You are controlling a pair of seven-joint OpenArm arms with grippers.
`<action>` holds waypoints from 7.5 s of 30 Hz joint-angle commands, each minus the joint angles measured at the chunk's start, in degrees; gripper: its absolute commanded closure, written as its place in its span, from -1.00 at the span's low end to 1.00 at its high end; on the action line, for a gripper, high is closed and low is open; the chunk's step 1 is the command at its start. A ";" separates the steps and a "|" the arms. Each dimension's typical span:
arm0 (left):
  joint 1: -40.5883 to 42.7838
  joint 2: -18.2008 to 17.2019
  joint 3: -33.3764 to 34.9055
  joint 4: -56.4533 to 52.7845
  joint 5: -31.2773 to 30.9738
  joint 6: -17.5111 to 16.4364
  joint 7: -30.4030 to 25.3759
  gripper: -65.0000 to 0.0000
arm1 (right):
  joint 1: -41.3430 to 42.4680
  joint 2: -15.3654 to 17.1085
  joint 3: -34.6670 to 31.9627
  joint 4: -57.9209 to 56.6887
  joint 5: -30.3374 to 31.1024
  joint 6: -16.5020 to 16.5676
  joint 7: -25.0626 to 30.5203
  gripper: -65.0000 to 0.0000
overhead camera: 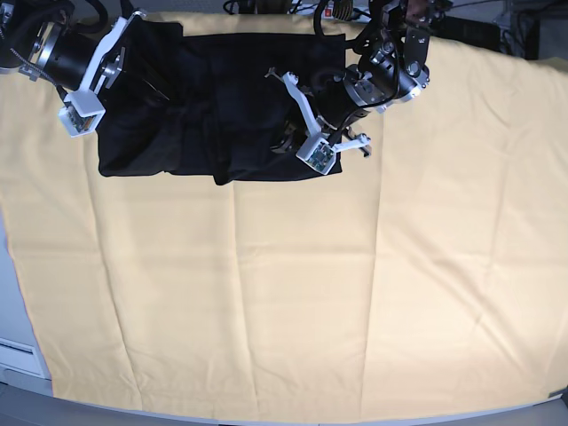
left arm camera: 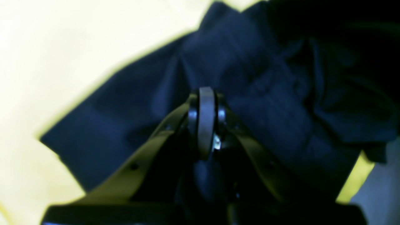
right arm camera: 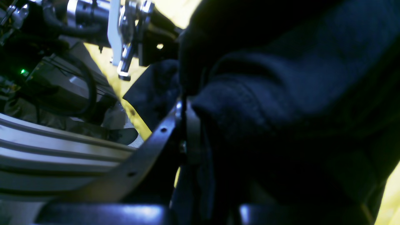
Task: Fold the T-shirt properly
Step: 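Fold the held end with the right gripper toward the left gripper, then press the folded shirt flat with the right gripper, then open and lift, then grasp the shirt's folded edge with the left gripper and tuck it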
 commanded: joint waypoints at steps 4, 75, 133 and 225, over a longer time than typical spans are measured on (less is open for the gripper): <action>-0.26 0.15 0.09 5.70 -0.79 -0.20 -1.31 1.00 | 0.31 0.66 -0.02 0.66 1.63 0.28 3.61 1.00; 3.08 -5.70 -33.75 17.22 -16.13 -0.22 0.50 1.00 | 14.62 -2.19 -44.65 0.66 -42.47 0.28 32.76 -0.11; 12.39 -25.88 -11.45 17.22 -23.21 -18.79 7.45 0.06 | 8.07 -1.86 -9.35 0.66 -41.24 -4.00 27.69 -0.10; 13.20 -12.83 -37.31 17.22 -26.82 2.45 3.61 -0.45 | 8.07 -1.84 -9.31 0.66 -37.90 -2.62 27.17 -0.10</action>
